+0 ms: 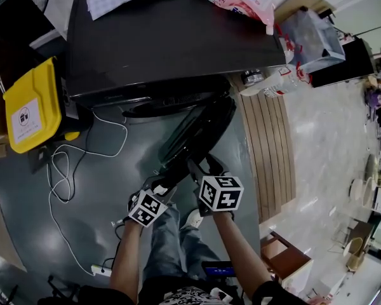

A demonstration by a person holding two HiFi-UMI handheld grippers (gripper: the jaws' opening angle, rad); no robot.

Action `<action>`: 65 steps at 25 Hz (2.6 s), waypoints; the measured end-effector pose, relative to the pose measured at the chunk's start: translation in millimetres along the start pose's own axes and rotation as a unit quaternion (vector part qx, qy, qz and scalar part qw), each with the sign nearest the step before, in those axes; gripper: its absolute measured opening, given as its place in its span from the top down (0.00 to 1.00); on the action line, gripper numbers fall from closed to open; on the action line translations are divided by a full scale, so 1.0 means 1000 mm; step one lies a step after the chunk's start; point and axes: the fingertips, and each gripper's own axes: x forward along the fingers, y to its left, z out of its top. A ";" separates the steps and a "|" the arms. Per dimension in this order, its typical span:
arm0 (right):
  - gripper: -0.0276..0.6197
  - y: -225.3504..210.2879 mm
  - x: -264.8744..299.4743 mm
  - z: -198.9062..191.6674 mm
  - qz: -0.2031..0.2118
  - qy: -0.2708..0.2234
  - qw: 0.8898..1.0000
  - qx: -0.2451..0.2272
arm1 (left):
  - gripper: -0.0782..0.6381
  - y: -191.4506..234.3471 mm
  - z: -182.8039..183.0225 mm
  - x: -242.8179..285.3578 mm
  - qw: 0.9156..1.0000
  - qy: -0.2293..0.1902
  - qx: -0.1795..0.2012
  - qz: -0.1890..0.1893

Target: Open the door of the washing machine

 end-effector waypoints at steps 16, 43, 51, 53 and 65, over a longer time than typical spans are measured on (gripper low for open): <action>0.54 -0.059 -0.047 -0.036 -0.035 0.043 0.998 0.002 | 0.70 0.074 0.047 -0.044 0.978 -0.124 -0.130 0.107; 0.95 -0.098 -0.186 -0.034 -0.140 -0.074 0.987 -0.012 | 0.68 -0.007 0.108 -0.163 0.937 -0.216 -0.126 0.245; 0.95 -0.025 -0.322 -0.040 0.046 -0.195 0.980 0.015 | 0.80 -0.151 0.136 -0.244 0.899 -0.271 -0.126 0.319; 0.95 -0.010 -0.359 -0.049 0.067 -0.213 0.975 -0.017 | 0.80 -0.192 0.135 -0.256 0.896 -0.278 -0.120 0.326; 0.96 0.048 -0.449 -0.062 0.099 -0.278 0.948 -0.123 | 0.81 -0.294 0.148 -0.306 0.872 -0.327 -0.084 0.354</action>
